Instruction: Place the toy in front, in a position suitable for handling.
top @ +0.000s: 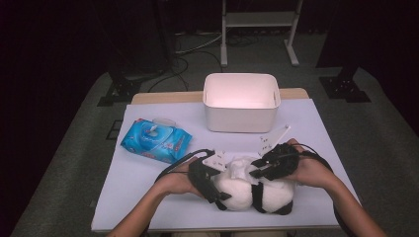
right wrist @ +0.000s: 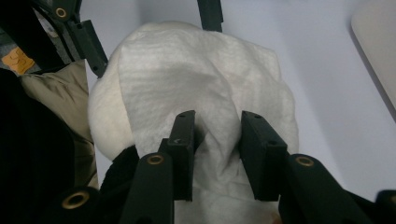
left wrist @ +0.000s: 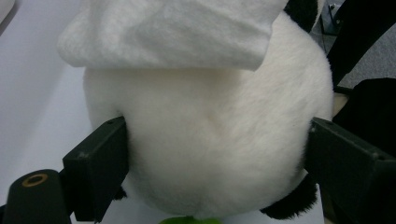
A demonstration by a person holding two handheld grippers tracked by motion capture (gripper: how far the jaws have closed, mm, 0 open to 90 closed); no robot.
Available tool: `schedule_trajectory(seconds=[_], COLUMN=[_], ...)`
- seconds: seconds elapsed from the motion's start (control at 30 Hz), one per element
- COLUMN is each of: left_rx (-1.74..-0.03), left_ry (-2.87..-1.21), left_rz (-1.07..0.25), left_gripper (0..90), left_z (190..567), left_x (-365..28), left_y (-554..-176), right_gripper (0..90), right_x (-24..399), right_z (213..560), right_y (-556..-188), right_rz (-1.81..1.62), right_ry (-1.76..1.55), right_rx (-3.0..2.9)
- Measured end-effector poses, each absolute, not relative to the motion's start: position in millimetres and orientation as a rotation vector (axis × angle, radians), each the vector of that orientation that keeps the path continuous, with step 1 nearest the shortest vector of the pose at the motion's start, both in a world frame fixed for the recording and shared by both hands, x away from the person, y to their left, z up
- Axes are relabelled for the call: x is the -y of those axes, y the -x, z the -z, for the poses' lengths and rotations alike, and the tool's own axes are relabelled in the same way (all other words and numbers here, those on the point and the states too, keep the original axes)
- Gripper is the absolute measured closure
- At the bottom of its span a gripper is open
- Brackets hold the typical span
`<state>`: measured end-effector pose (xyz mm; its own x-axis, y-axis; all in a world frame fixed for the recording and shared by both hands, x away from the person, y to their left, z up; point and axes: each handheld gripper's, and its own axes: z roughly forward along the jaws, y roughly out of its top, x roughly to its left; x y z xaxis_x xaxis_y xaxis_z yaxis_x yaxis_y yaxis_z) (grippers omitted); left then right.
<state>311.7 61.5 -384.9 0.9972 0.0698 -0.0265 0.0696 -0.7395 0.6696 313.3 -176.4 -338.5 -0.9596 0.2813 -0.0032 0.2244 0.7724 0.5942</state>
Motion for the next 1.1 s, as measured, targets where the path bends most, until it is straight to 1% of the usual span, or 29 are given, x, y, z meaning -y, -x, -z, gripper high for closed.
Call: schedule_trajectory(seconds=[0.1,0.17,0.3,0.63,0.83,0.93,0.97,1.1], left_rx=[-0.097,-0.098,-0.098,-0.125,-0.166,-0.167,-0.155,-0.114], left_ry=[-2.4,-2.398,-2.396,-2.373,-2.327,-2.357,-2.364,-2.375], left_rz=[0.001,0.0,0.002,0.044,0.101,0.109,0.107,0.07], left_gripper=[11.3,11.3,11.3,10.7,9.7,9.7,10.5,19.3], left_z=[385.2,385.2,385.9,383.4,371.1,371.2,372.1,373.7], left_x=[-61.6,-61.2,-62.5,-63.6,-64.7,-55.8,-53.5,-51.1], left_y=[-311.4,-311.0,-310.3,-311.6,-320.7,-323.3,-322.0,-317.9], right_gripper=[83.2,85.3,85.6,85.8,86.4,86.5,86.5,86.6], right_x=[177.4,181.7,195.0,244.5,248.5,248.3,248.3,249.3], right_z=[338.6,337.1,334.2,333.4,341.3,341.3,340.5,337.7], right_y=[-311.1,-310.3,-306.1,-296.4,-287.3,-281.3,-278.6,-280.8], right_rz=[-0.941,-0.935,-0.952,-1.024,-1.055,-1.066,-1.065,-1.072], right_ry=[-0.389,-0.397,-0.413,-0.536,-0.512,-0.477,-0.464,-0.473], right_rx=[-2.861,-2.858,-2.842,-2.782,-2.799,-2.814,-2.81,-2.811])
